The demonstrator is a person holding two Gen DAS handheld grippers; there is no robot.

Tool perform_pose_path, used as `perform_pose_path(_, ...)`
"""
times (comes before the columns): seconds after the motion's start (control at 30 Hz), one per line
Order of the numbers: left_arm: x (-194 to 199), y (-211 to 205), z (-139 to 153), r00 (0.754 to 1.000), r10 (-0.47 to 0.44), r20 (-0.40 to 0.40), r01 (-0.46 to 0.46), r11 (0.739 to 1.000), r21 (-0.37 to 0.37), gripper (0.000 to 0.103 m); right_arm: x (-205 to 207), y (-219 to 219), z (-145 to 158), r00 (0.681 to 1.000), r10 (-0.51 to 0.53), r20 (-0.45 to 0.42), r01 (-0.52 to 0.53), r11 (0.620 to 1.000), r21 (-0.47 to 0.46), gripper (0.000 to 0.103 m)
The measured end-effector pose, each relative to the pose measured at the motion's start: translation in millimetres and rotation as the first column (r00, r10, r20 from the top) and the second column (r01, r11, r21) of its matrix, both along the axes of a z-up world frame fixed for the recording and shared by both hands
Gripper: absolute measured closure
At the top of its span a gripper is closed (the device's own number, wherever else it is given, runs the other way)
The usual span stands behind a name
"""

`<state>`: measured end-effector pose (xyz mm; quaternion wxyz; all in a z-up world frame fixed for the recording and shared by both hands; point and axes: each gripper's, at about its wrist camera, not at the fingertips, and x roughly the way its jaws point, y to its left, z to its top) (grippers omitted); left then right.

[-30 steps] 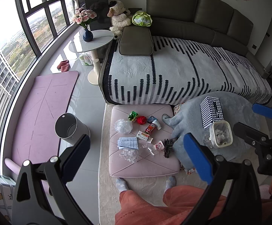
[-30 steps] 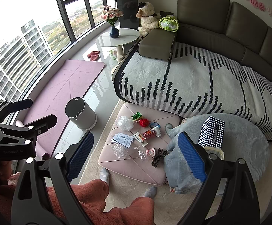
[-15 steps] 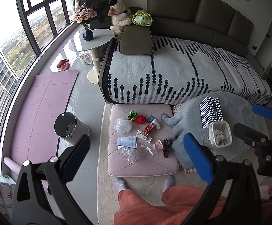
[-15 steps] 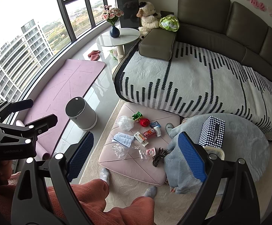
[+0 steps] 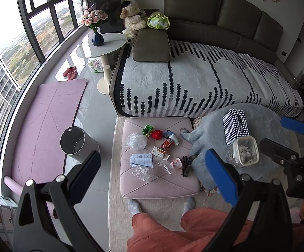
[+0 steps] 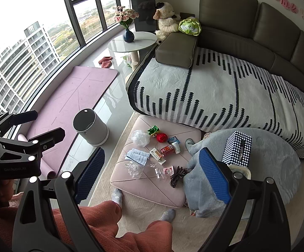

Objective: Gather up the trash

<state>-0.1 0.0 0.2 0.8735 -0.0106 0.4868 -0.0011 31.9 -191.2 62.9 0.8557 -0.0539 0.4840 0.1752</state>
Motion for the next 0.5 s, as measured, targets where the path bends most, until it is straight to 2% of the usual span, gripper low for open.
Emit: perform_pose_path(0.5,-0.1,-1.9,1.1,1.0,0.0,0.0,0.0,1.0,-0.002,0.004,0.4,0.4,0.0,1.0,0.002,-0.001,-0.002,1.0,0.001,0.015)
